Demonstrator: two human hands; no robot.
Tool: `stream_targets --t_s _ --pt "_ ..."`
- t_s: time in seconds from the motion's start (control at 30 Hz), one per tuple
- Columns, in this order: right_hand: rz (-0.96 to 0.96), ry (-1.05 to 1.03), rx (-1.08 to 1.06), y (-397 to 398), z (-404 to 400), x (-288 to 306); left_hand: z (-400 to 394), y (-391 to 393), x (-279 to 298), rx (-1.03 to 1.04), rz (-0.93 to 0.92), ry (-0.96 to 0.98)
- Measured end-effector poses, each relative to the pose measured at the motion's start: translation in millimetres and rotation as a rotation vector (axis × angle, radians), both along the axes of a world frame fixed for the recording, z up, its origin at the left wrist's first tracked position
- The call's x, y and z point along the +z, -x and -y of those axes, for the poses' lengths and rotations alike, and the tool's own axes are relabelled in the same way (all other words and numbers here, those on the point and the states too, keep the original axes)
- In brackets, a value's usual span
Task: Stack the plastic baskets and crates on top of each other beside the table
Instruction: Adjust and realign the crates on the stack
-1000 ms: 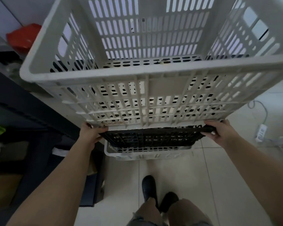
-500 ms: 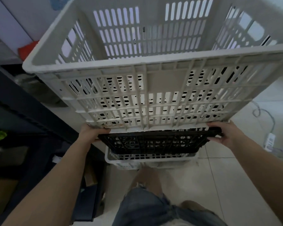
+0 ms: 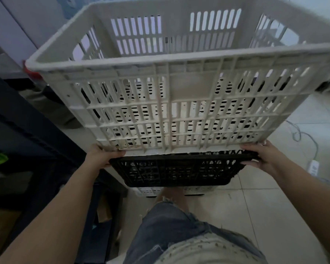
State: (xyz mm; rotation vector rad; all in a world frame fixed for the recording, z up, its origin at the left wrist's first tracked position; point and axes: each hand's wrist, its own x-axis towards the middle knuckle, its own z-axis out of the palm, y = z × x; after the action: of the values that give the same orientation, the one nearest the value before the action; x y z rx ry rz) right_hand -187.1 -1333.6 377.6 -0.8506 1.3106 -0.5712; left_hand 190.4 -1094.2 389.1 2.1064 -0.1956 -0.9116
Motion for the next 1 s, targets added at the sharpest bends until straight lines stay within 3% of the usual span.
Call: stream_targets --t_s 0.23,0.53,0.7,1.0 --pt "0.001 0.02 0.019 -1 8 -10 -11 19 -13 0.047 -0.008 0.027" --pt "0.009 0.042 0.086 -42 35 26 5 0 -13 0.191 -0.145 0.131" --pt "-0.041 0.036 0.042 -30 37 15 0 8 -20 0.154 -0.115 0.048" --pt "0.062 -0.003 -0.019 -12 24 -6 19 2 -1 0.155 -0.125 0.042"
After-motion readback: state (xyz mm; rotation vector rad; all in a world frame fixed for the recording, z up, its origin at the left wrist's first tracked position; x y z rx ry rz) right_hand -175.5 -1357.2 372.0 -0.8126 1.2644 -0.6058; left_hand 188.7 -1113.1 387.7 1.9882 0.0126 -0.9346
